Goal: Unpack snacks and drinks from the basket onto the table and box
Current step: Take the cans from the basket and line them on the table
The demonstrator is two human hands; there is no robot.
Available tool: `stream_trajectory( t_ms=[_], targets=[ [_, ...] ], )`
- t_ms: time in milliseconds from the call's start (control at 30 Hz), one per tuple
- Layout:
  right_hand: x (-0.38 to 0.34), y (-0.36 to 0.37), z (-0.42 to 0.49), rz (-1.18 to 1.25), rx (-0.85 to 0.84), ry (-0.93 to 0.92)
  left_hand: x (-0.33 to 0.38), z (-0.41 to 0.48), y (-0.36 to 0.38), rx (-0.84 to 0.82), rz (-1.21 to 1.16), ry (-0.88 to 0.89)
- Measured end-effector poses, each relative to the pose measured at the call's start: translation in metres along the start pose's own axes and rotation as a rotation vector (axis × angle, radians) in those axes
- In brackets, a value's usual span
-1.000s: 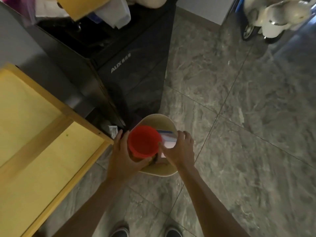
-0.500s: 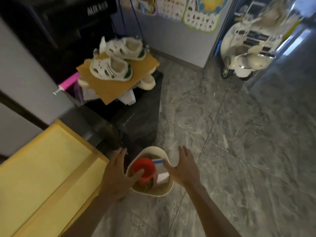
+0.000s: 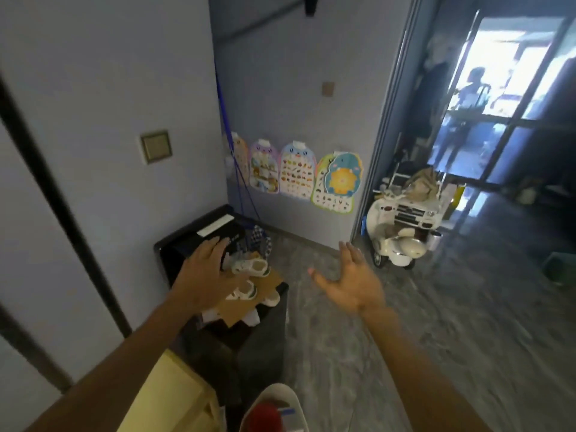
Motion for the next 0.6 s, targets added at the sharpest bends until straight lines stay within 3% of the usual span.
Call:
stream_trajectory(
  t_ms=[267, 433, 600],
  targets=[
    [-0.108, -0.063, 0.013, -0.054, 0.003, -0.167, 0.013, 0.002, -0.128, 0.136, 0.041, 0.054],
    [-0.159, -0.04, 0.016, 0.018, -0.086, -0.286, -0.017, -0.034, -0.162, 0.191, 0.126, -0.048],
    [-0.211, 0.004, 0.026, 0.107, -0.165, -0.517, -0.059, -0.096, -0.191, 0.234, 0.221, -0.265]
  ],
)
Point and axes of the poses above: each hand's wrist, its own z-axis towards the middle knuckle, its own y-axis out of the palm, x = y × z, the point moved 5 cm from there along z, towards the middle knuckle, and after that the axes turned 12 degrees about z, right-handed, at the moved point
